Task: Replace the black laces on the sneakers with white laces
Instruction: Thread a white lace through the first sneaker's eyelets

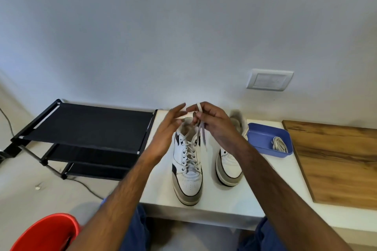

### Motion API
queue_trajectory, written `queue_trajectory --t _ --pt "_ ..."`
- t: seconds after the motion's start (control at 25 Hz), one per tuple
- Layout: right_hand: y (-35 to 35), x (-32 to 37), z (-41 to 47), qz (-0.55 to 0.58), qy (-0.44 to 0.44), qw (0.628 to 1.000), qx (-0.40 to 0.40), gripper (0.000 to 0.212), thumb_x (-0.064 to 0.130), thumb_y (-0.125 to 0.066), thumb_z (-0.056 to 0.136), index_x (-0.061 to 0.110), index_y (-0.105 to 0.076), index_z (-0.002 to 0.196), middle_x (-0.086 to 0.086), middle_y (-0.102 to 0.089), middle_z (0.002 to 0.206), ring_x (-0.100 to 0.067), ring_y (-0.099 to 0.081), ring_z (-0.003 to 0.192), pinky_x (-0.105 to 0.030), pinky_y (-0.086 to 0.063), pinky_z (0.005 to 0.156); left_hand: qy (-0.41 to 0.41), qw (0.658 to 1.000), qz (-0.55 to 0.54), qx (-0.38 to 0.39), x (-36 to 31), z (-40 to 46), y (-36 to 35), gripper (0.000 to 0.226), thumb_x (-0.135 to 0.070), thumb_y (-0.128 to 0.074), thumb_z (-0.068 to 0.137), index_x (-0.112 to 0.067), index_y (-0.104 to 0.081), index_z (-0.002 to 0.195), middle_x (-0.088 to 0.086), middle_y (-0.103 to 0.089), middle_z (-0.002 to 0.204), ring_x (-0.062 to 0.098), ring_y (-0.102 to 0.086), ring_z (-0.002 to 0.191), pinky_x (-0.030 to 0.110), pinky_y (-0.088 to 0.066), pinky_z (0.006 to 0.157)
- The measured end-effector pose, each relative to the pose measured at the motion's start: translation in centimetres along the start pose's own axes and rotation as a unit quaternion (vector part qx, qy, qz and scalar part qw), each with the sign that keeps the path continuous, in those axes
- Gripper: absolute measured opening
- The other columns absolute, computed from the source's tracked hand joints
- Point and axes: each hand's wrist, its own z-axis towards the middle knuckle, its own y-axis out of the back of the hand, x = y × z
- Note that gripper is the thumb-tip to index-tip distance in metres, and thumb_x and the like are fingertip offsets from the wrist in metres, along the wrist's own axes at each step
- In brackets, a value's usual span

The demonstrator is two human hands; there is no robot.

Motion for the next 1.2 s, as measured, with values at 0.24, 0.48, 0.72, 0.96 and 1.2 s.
queue_trajectory --t 0.24,0.48,0.72,0.96,1.2 --pt "1.0 2.2 3.4 -0.04 0.06 0.997 -0.015 0.018 0.001 -0.045 0.104 0.009 -0.062 0.106 -0.005 -0.061 0.078 -0.019 -0.063 0.078 -0.037 -0.052 0.082 0.014 0.998 0.056 0.031 3.1 0.9 -2.9 0.064 -0.018 -0.067 0.097 -0.041 -0.03 0.145 -0.004 -0.069 0.109 0.009 -0.068 0.104 0.024 -0.052 0.085" --pt "2.9 0.0 6.8 -0.283 -0.04 0.953 -0.096 0.022 0.002 -0.051 0.098 0.013 -0.071 0.101 0.012 -0.064 0.082 0.001 -0.059 0.071 -0.018 -0.046 0.072 -0.059 0.968 0.207 -0.131 2.9 3.5 0.5 0.02 -0.015 -0.064 0.098 -0.028 -0.065 0.114 -0.009 -0.065 0.079 0.004 -0.061 0.081 0.011 -0.043 0.071" --pt "0.9 -3.6 7.9 -0.507 -0.135 0.851 0.038 0.036 0.009 -0.062 0.09 0.015 -0.045 0.059 -0.007 -0.06 0.071 -0.02 -0.05 0.064 -0.028 -0.036 0.055 0.005 0.979 0.182 -0.096 2.9 7.1 1.5 0.013 -0.009 -0.066 0.097 -0.019 -0.074 0.1 -0.007 -0.073 0.084 0.005 -0.07 0.071 0.02 -0.054 0.073" --pt "0.9 -5.0 8.3 -0.617 -0.182 0.754 0.137 0.019 0.024 -0.053 0.097 0.013 -0.067 0.091 -0.005 -0.053 0.09 -0.027 -0.051 0.091 -0.032 -0.041 0.069 0.065 0.98 0.185 -0.034 5.7 9.9 0.6 0.014 -0.009 -0.067 0.093 -0.019 -0.075 0.1 -0.004 -0.075 0.096 0.01 -0.072 0.086 0.022 -0.055 0.079" --pt "2.2 -6.6 7.2 -0.567 -0.124 0.807 0.107 0.019 0.012 -0.059 0.094 0.015 -0.076 0.101 -0.005 -0.065 0.092 -0.025 -0.059 0.087 -0.029 -0.039 0.069 0.031 0.954 0.297 0.031 7.7 9.7 0.2 0.028 -0.007 -0.059 0.097 -0.021 -0.069 0.119 -0.005 -0.071 0.111 0.006 -0.066 0.09 0.026 -0.056 0.085"
